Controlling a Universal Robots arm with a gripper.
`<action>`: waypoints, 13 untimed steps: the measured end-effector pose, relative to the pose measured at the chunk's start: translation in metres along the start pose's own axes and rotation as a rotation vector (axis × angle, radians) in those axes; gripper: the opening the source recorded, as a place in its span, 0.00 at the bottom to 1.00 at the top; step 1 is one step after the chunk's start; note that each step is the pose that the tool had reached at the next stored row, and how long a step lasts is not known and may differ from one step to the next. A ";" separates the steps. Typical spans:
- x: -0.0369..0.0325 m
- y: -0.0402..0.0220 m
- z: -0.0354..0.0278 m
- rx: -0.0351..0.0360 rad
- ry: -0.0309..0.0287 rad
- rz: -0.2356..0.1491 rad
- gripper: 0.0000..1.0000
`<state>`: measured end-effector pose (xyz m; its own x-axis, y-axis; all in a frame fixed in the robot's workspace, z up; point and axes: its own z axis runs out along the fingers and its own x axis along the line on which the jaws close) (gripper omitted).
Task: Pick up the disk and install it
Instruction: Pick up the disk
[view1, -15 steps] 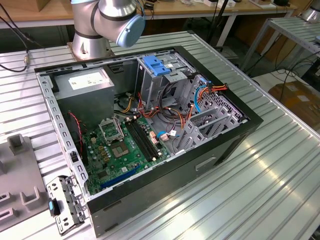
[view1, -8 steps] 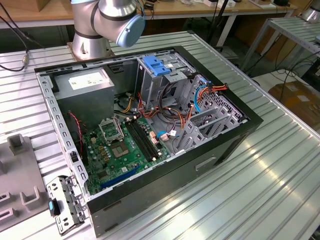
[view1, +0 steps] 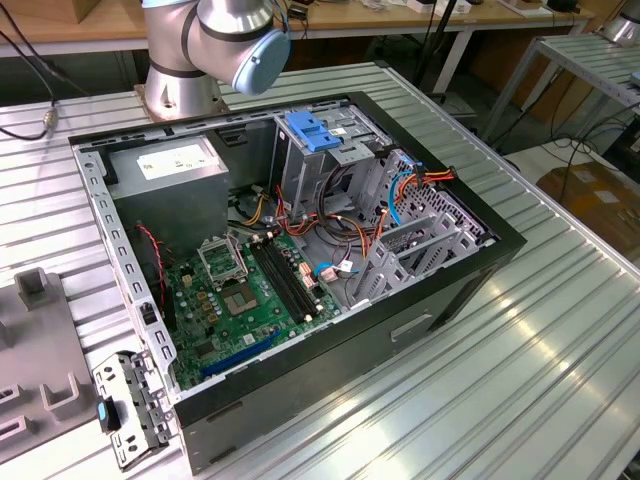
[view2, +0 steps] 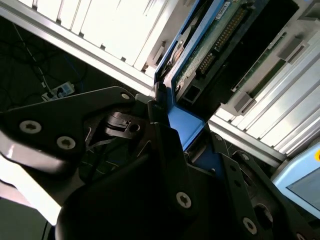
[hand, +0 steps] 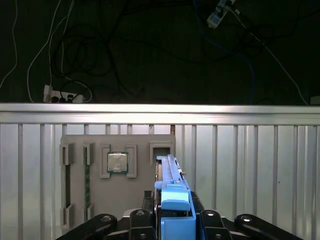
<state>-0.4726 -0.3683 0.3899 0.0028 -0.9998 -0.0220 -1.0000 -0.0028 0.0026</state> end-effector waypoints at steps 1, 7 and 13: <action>0.0000 0.0000 -0.0011 0.0000 0.0000 0.000 0.37; -0.0002 0.0000 -0.0073 -0.0001 0.0001 0.000 0.37; -0.0002 0.0000 -0.0088 0.0000 0.0000 0.000 0.37</action>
<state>-0.4726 -0.3683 0.3986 0.0028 -0.9998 -0.0220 -1.0000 -0.0028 0.0026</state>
